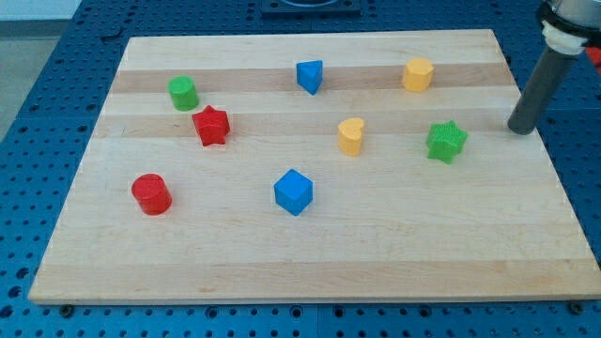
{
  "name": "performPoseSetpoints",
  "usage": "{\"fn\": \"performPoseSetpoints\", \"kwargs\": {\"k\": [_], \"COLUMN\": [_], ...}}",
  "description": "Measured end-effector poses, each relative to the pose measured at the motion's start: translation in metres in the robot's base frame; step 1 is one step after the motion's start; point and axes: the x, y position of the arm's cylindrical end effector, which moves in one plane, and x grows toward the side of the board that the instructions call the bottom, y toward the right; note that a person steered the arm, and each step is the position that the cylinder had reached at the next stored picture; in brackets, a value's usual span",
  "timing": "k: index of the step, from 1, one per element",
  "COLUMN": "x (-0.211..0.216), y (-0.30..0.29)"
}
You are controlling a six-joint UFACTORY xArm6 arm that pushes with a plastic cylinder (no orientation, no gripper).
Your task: Slide the green star left a bit
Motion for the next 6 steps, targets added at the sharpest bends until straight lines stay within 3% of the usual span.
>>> {"fn": "performPoseSetpoints", "kwargs": {"k": [2,6], "x": [0.000,0.033], "y": [-0.045,-0.043]}}
